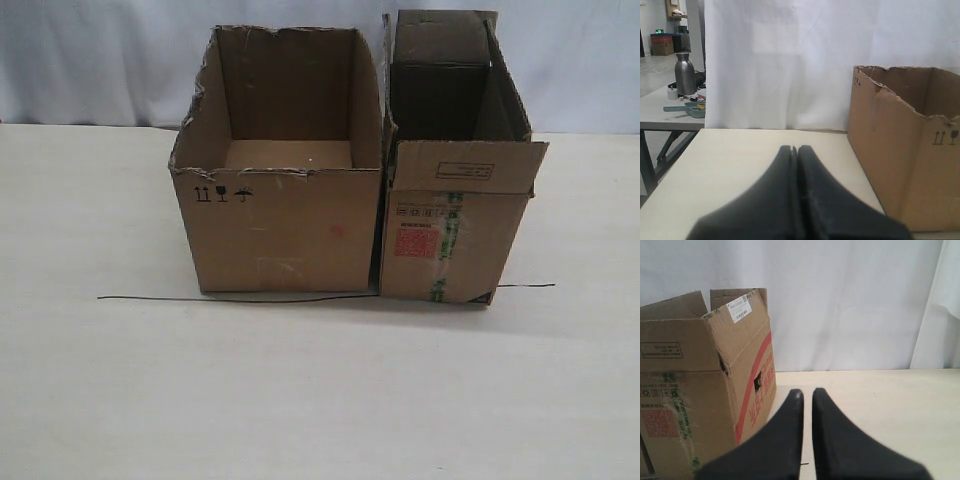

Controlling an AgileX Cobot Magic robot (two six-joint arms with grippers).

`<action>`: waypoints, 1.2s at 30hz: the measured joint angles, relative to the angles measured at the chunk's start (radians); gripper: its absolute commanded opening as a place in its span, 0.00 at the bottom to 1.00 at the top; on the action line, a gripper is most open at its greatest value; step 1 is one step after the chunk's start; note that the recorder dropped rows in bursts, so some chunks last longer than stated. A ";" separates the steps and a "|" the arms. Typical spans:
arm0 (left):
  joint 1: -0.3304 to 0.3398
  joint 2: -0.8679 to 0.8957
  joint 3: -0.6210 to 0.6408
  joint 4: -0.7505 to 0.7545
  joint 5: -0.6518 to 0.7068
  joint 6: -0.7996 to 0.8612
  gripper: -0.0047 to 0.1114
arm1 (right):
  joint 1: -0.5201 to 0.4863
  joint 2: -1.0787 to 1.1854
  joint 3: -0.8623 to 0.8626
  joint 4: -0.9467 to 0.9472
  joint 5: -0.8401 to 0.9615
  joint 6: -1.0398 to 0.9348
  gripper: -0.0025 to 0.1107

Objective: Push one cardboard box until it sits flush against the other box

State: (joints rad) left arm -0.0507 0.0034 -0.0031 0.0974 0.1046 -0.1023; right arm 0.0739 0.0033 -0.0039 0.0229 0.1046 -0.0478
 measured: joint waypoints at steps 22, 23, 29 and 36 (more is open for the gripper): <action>0.000 0.000 0.000 0.000 0.000 0.000 0.04 | 0.000 0.000 0.000 0.013 0.000 0.002 0.07; 0.000 0.000 0.000 0.000 0.000 0.000 0.04 | 0.000 0.000 0.000 0.013 0.000 0.002 0.07; 0.000 0.000 0.000 0.000 0.000 0.000 0.04 | 0.000 0.000 0.000 0.013 0.000 0.002 0.07; 0.000 0.000 0.000 0.000 0.000 0.000 0.04 | 0.000 0.000 0.000 0.013 0.000 0.002 0.07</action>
